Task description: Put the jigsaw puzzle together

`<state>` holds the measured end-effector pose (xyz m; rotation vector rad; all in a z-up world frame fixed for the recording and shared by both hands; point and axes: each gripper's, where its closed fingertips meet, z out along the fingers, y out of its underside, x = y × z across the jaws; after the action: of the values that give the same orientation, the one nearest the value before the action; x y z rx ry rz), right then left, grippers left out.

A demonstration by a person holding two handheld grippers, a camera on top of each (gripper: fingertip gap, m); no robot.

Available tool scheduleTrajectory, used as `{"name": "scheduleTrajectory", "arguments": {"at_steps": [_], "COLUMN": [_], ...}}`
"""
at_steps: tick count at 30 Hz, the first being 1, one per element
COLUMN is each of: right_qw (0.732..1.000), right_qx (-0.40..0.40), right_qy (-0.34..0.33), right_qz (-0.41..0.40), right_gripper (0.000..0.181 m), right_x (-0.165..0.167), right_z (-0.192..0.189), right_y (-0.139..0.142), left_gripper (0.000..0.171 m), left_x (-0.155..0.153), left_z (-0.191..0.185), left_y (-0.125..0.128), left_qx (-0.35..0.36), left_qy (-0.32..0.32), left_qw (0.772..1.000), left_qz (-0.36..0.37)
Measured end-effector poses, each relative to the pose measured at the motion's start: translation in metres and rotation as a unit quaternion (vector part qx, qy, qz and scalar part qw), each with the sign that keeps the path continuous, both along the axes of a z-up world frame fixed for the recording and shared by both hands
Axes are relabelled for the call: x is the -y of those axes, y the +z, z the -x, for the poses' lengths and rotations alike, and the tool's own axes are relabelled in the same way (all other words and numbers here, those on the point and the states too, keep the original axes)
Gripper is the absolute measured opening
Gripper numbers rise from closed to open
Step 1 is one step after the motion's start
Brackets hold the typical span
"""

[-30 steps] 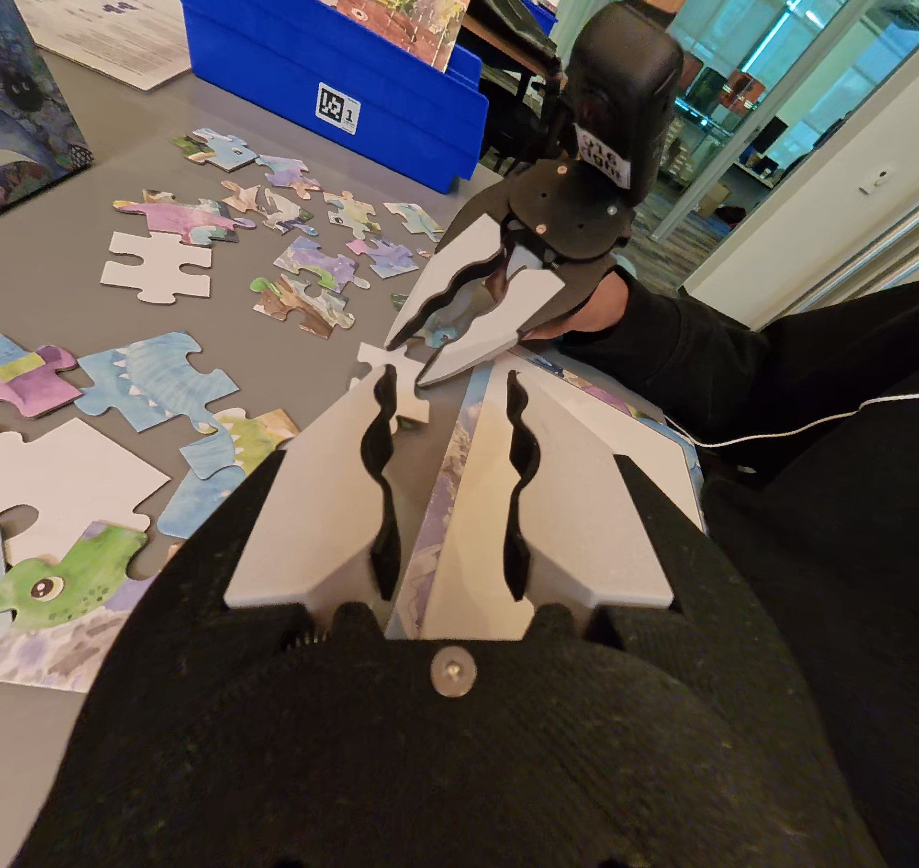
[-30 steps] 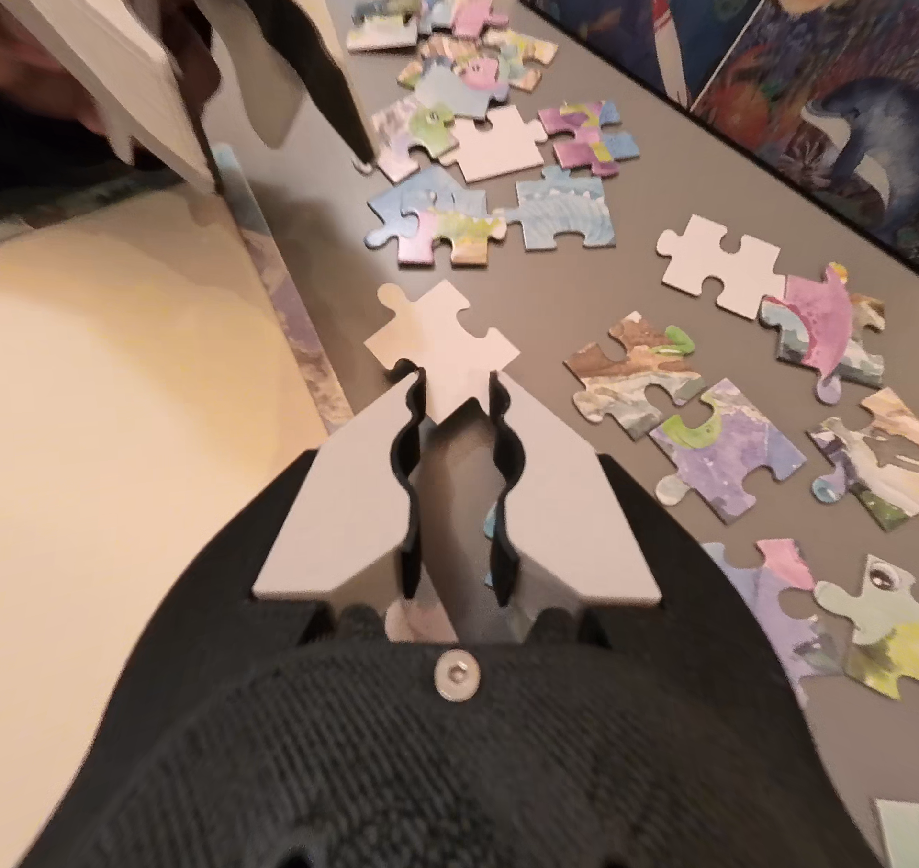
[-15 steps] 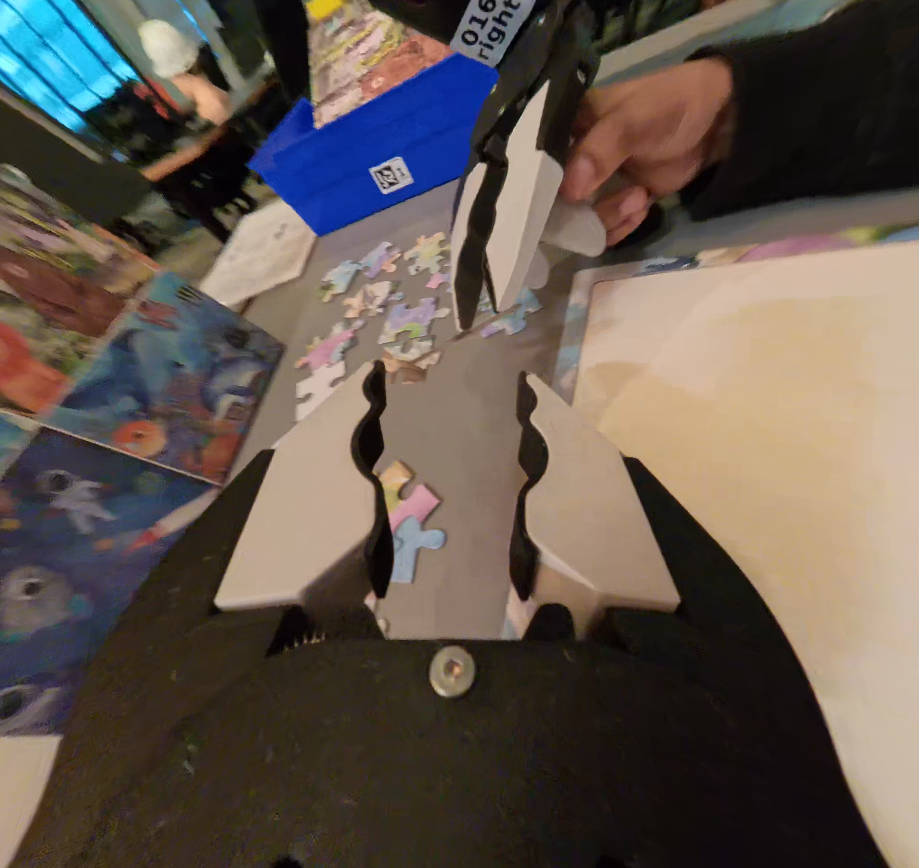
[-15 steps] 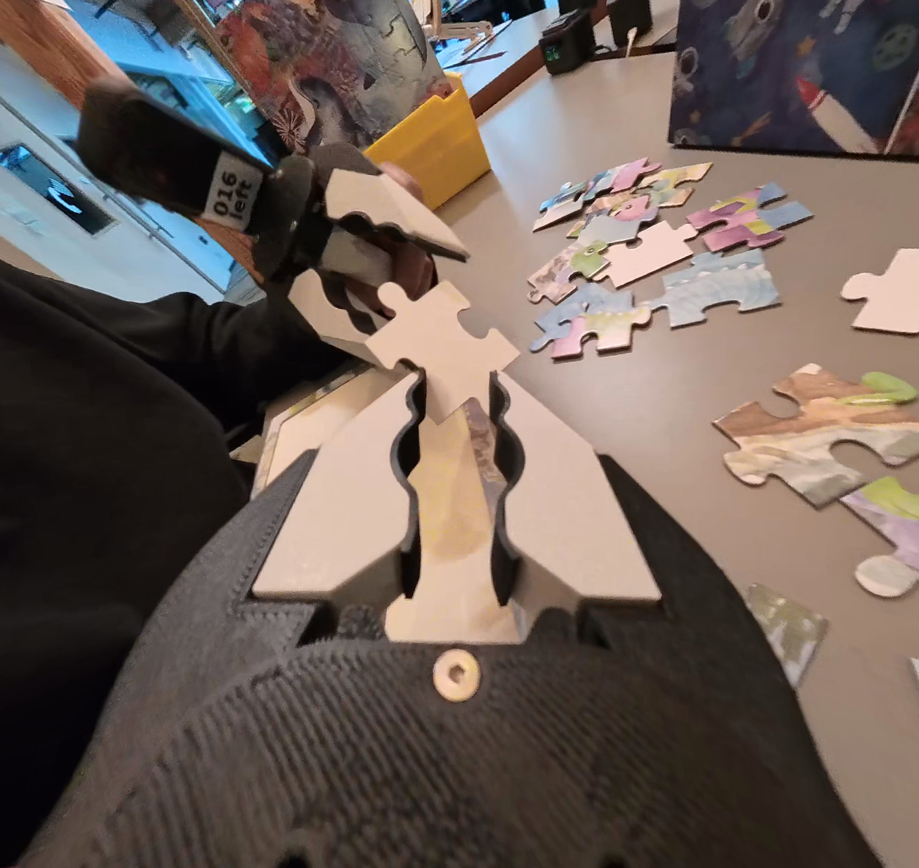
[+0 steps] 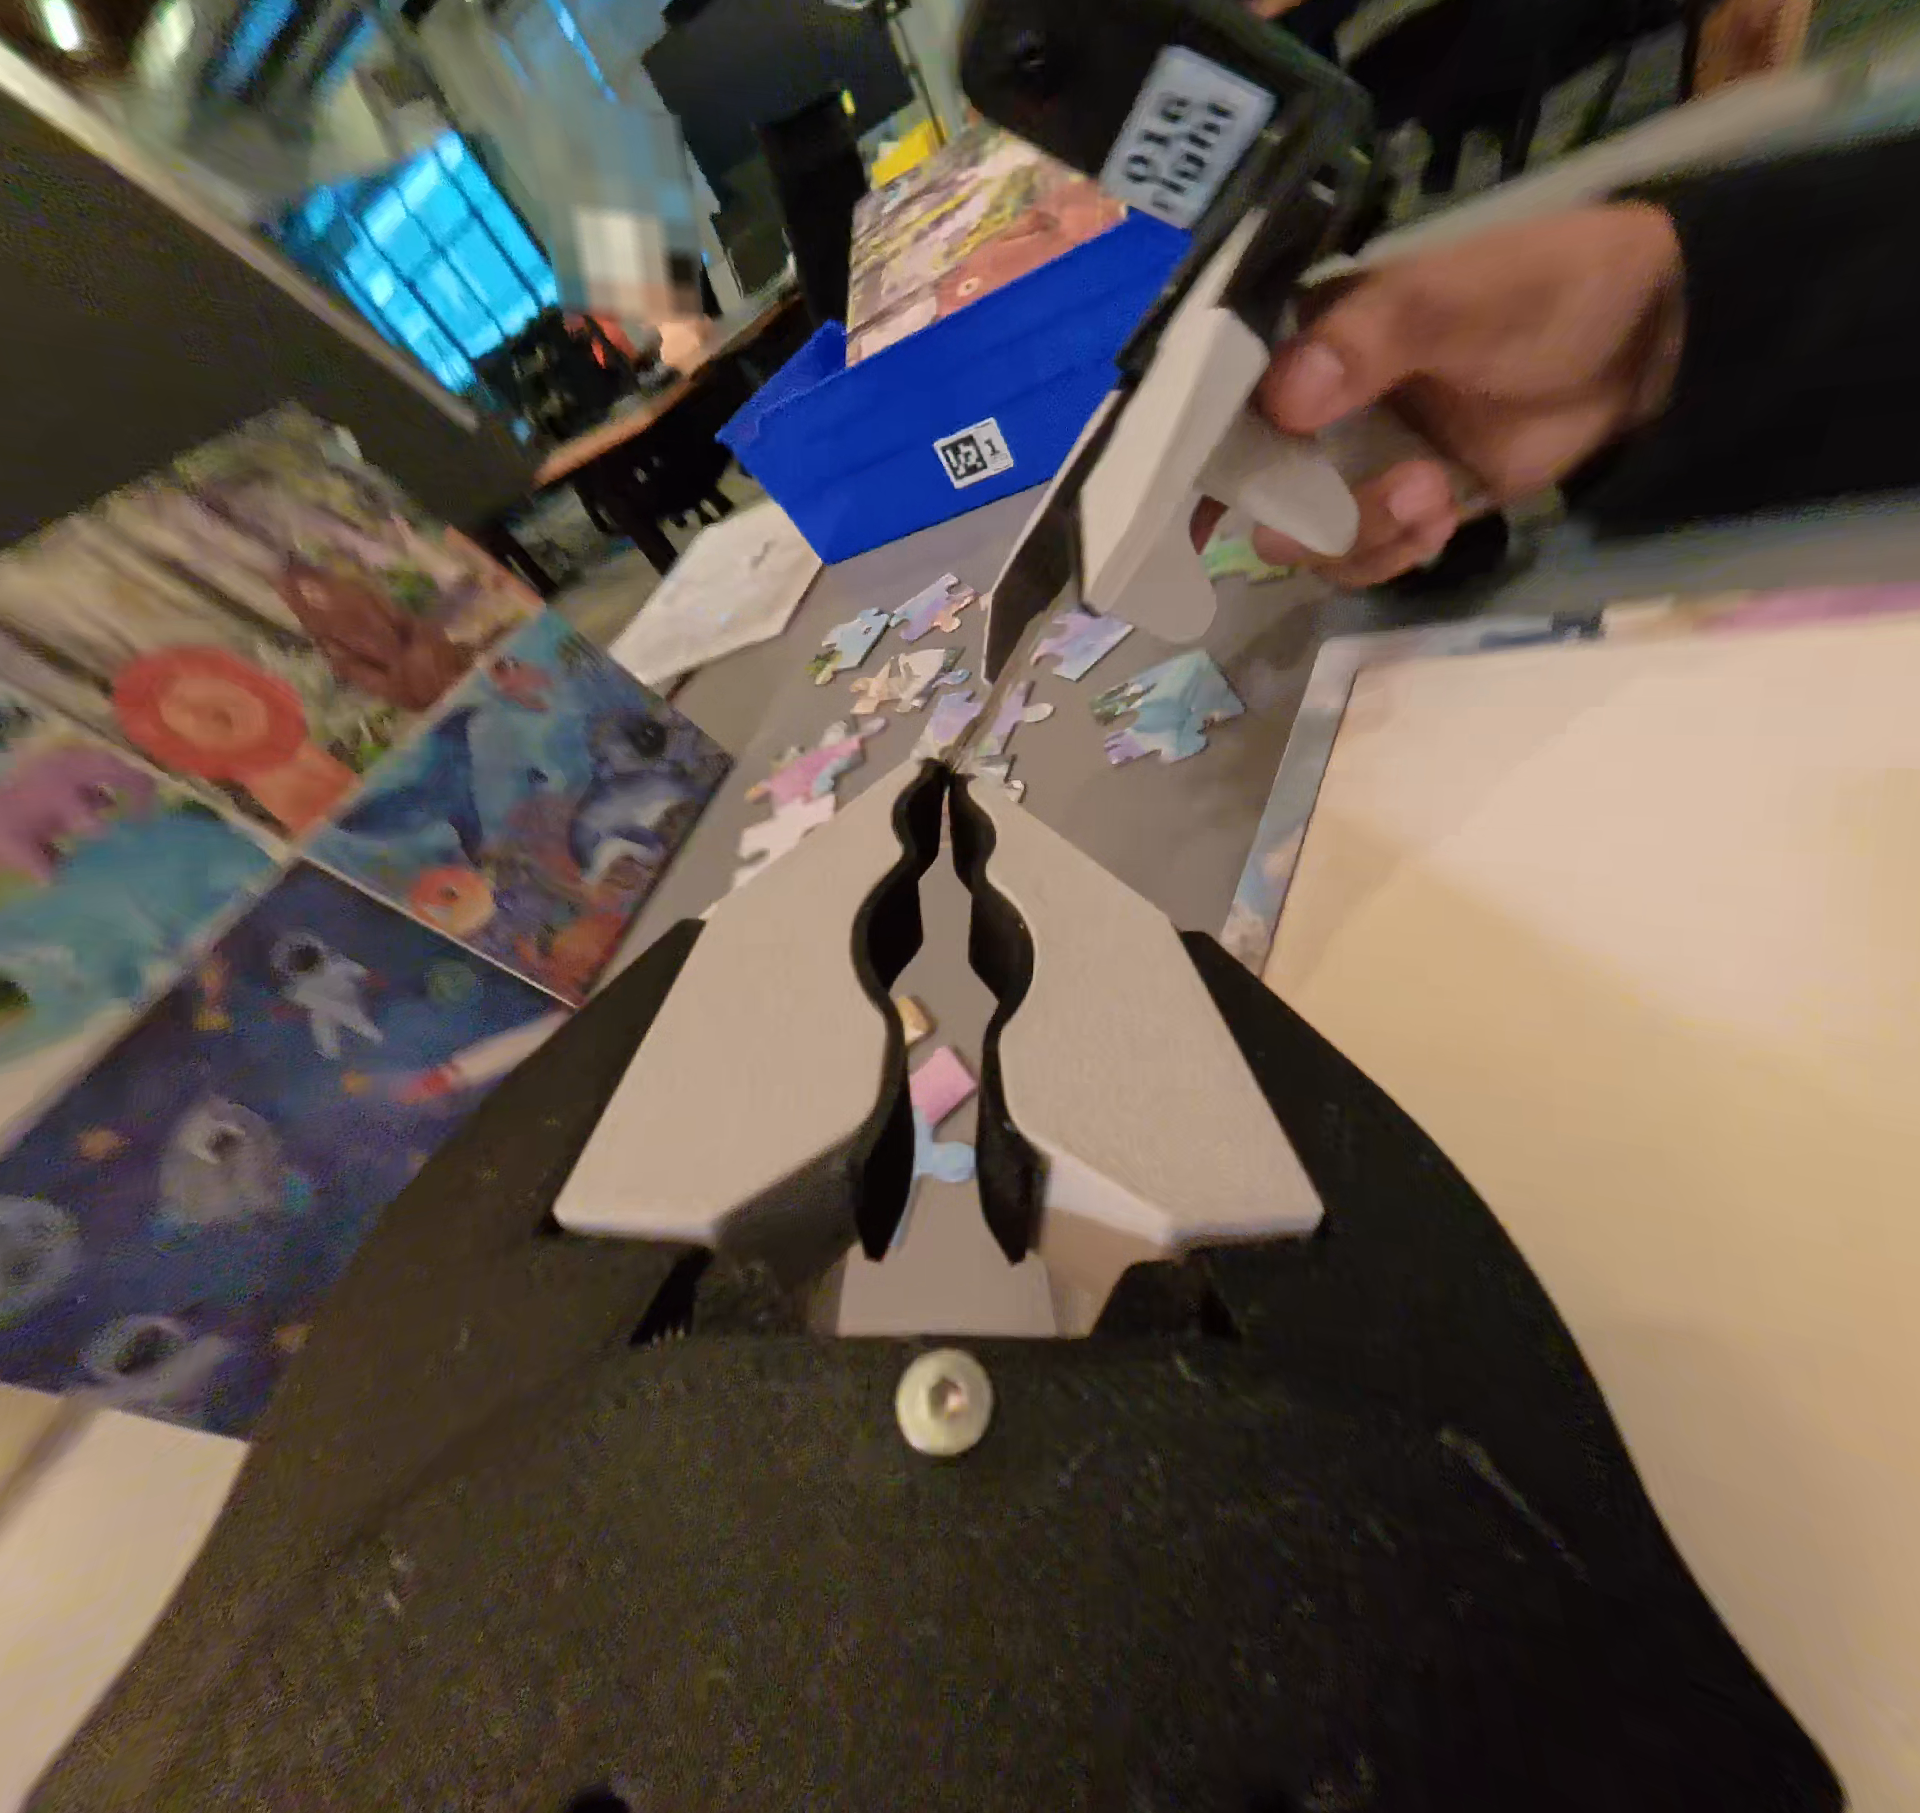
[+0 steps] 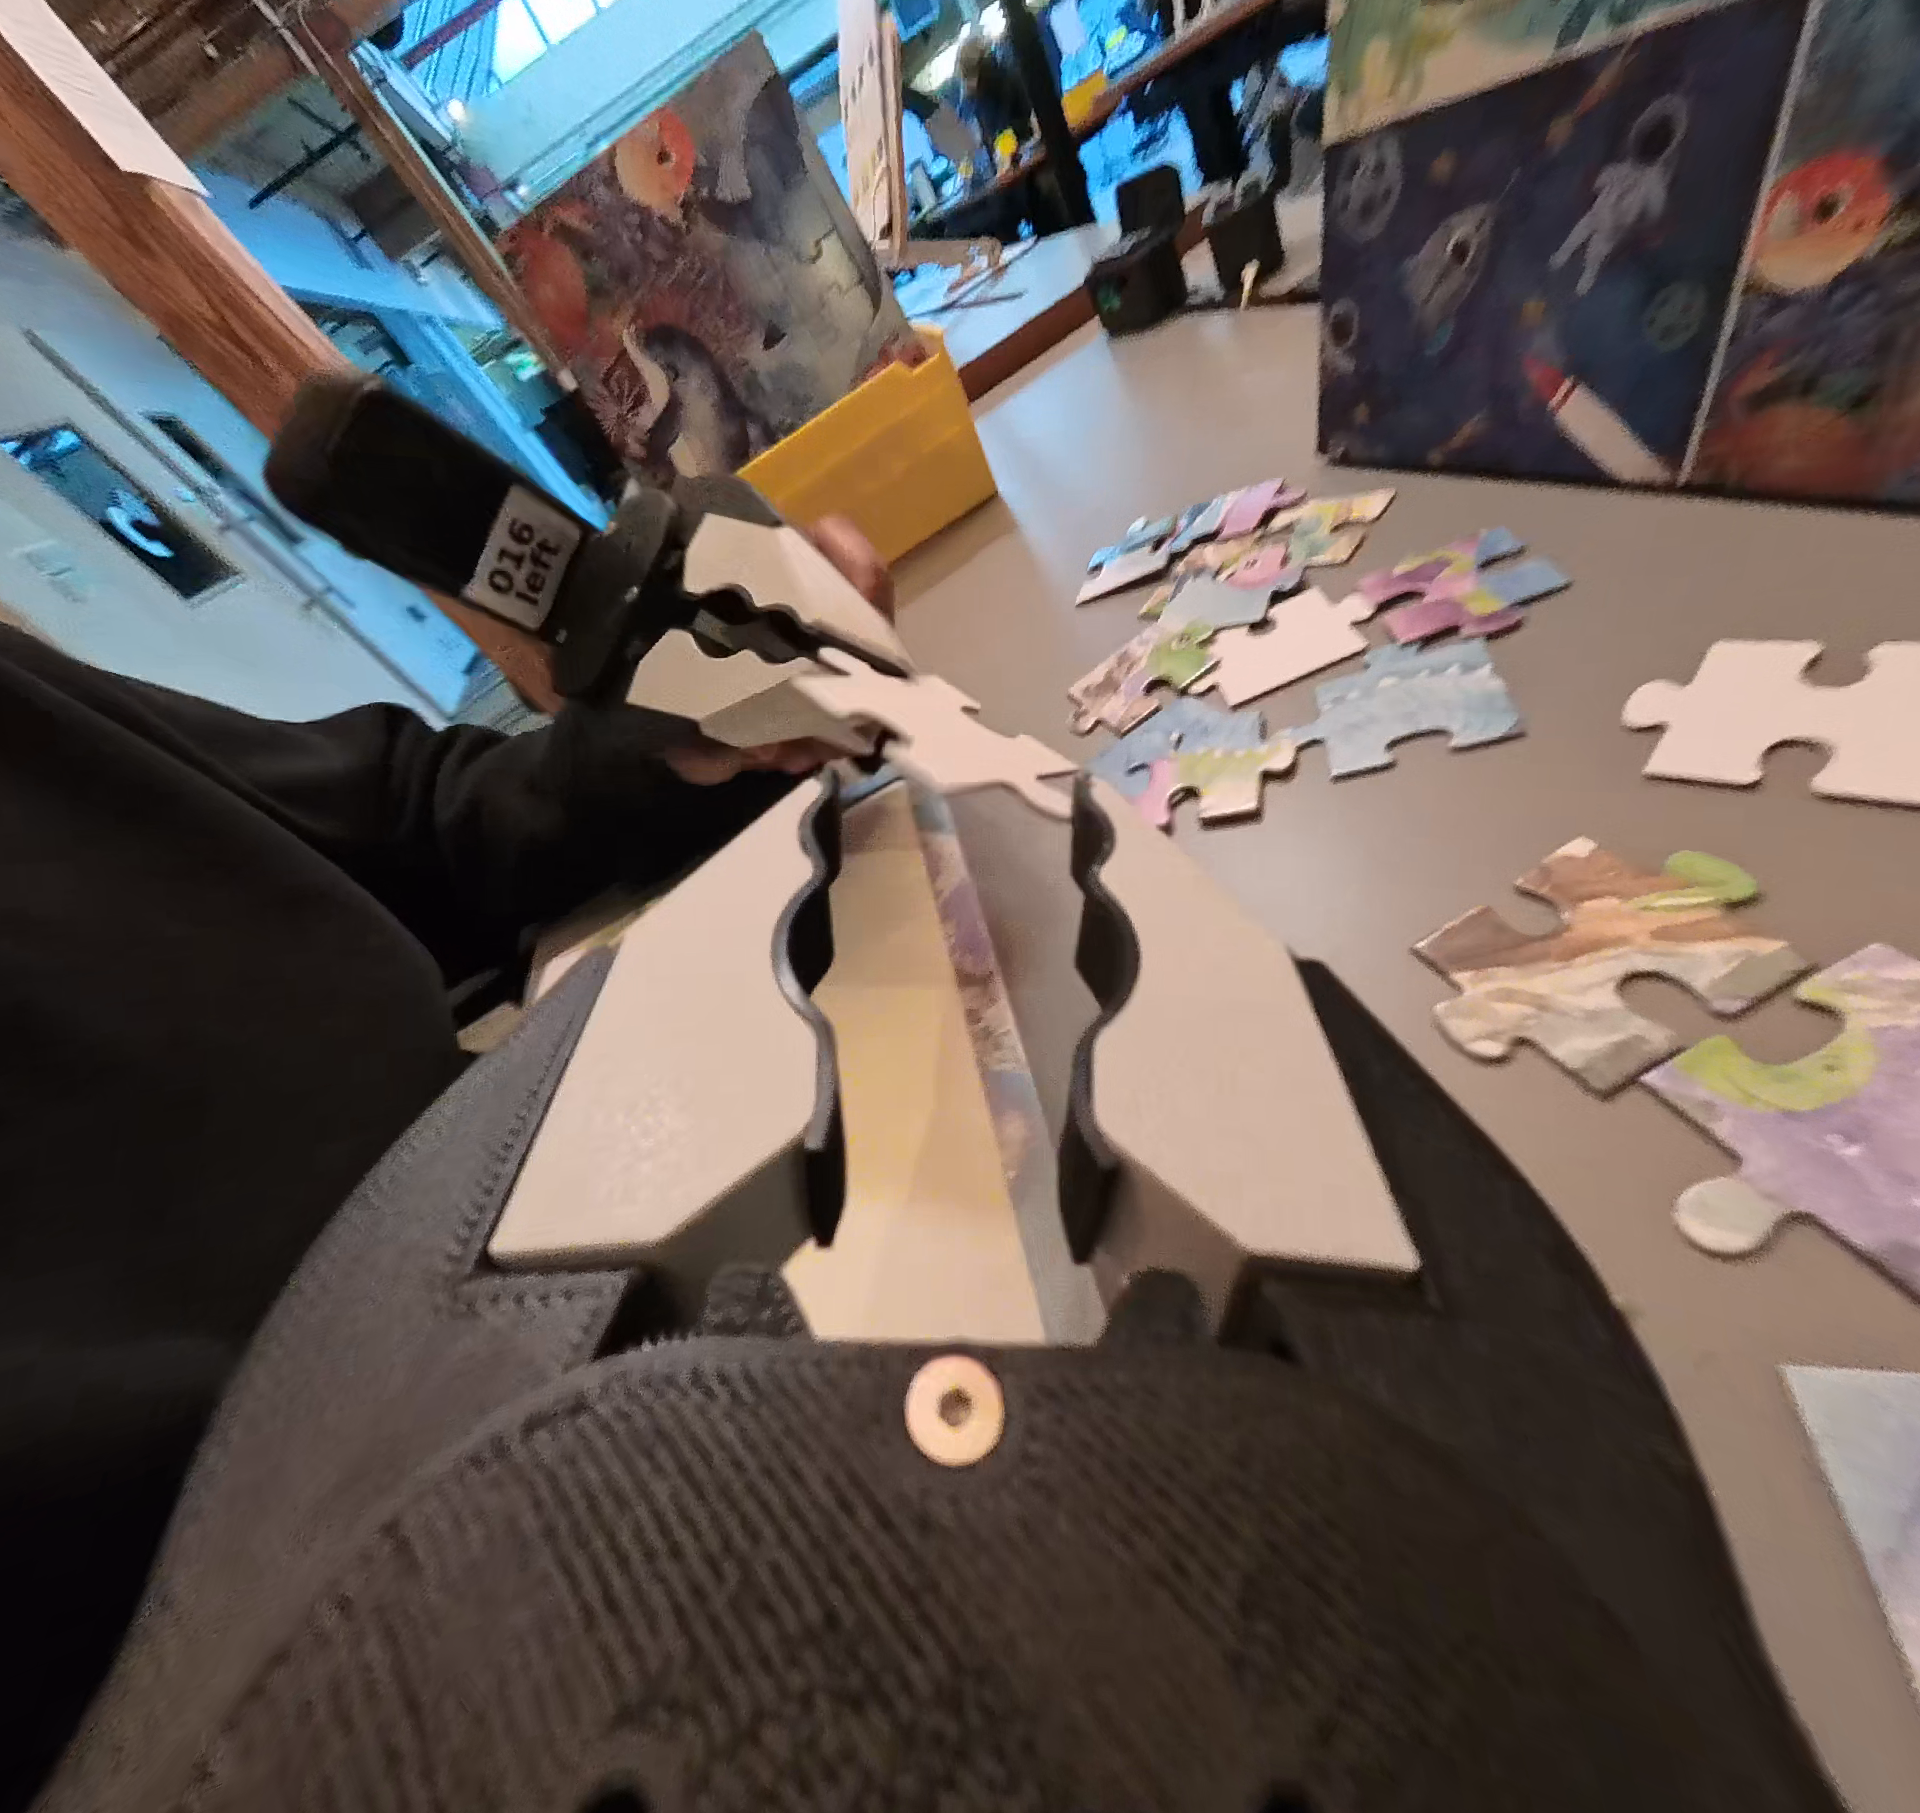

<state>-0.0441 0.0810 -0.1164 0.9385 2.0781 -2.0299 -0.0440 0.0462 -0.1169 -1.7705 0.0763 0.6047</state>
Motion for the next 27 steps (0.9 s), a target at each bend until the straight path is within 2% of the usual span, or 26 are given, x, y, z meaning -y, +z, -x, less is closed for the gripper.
{"name": "scheduleTrajectory", "arguments": {"at_steps": [3,6,9,10,14,17,24,27], "right_qw": [0.997,0.988,0.983,0.984,0.989,0.991,0.983,0.976], "right_qx": [-0.066,-0.137,-0.161,-0.149,-0.089,-0.060,-0.076,-0.087], "right_qy": [-0.025,-0.030,-0.039,-0.039,-0.024,-0.016,-0.015,0.003], "right_qz": [-0.024,-0.063,-0.085,-0.092,-0.113,-0.121,-0.168,-0.201], "right_gripper": [0.048,0.041,0.033,0.032,0.029,0.017,0.020,0.028], "right_x": [-0.006,-0.003,0.001,0.002,0.005,0.008,0.013,0.016], "right_z": [0.002,-0.003,-0.002,0.000,0.003,0.004,0.004,-0.002], "right_y": [0.008,0.012,0.010,0.005,-0.017,-0.026,-0.036,-0.044], "left_gripper": [0.000,0.000,0.000,0.000,0.000,0.000,0.000,0.000], "left_x": [-0.002,-0.005,-0.007,-0.007,-0.007,-0.007,-0.004,0.000], "left_z": [0.004,0.000,-0.010,-0.010,-0.005,-0.008,-0.003,0.002], "left_y": [-0.002,-0.001,0.001,-0.001,-0.013,-0.010,-0.013,-0.013], "left_qx": [0.172,0.332,0.425,0.436,0.434,0.458,0.455,0.439], "left_qy": [-0.015,-0.056,-0.106,-0.107,-0.081,-0.096,-0.091,-0.081], "left_qw": [0.984,0.938,0.893,0.888,0.894,0.880,0.882,0.891], "left_qz": [-0.039,-0.087,-0.100,-0.098,-0.074,-0.086,-0.080,-0.078]}}
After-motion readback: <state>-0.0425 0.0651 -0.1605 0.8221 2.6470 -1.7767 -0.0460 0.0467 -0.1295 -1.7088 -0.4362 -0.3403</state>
